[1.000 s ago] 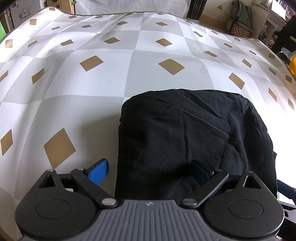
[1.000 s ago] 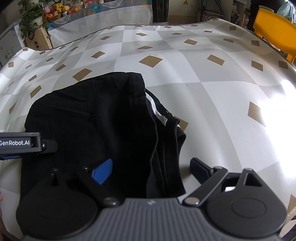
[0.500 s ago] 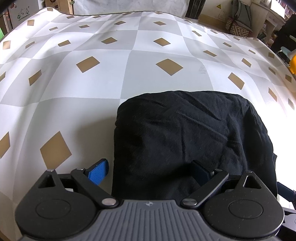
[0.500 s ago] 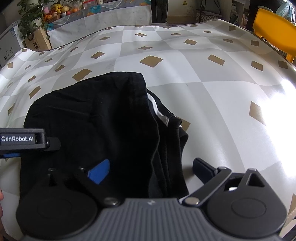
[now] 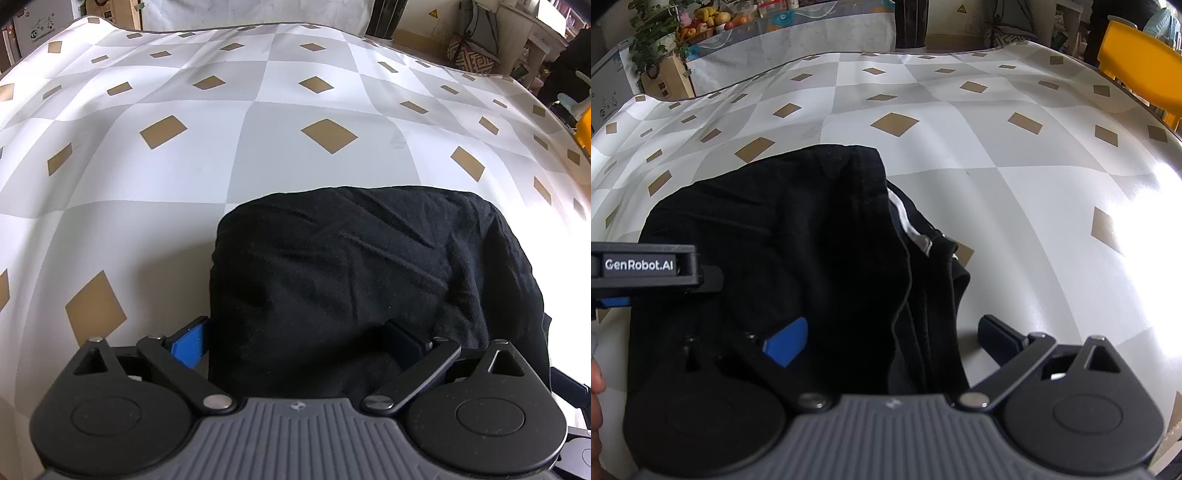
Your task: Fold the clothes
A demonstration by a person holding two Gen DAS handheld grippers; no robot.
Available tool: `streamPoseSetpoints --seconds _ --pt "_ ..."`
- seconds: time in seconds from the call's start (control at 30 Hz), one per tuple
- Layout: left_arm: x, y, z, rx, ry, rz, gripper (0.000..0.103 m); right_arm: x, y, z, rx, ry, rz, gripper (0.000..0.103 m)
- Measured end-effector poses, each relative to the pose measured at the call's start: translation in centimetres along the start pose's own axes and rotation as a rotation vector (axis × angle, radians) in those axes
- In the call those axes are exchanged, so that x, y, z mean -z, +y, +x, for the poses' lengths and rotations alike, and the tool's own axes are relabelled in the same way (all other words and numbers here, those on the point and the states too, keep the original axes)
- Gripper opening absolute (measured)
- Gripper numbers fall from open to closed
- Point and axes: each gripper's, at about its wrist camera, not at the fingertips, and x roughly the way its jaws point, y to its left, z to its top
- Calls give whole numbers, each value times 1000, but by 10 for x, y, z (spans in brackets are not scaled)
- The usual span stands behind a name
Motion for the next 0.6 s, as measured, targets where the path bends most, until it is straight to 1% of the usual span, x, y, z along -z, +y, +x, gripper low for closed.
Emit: streamPoseSetpoints --seconds 0.13,0.23,0.3,0.5,0.6 --pt "0 -2 0 1 -1 4 99 0 1 0 -3 -2 -3 99" --pt "1 -3 1 5 -4 11 99 -1 2 -1 -13 -10 -12 94" --pt "1 -4 1 7 -8 15 99 -1 4 -1 -23 -16 -21 88" --pt "3 -7 1 18 -15 26 98 -3 6 -1 -38 -22 -23 81" --pt "3 -9 -1 22 -20 32 93 -4 7 -2 -43 -25 -27 78"
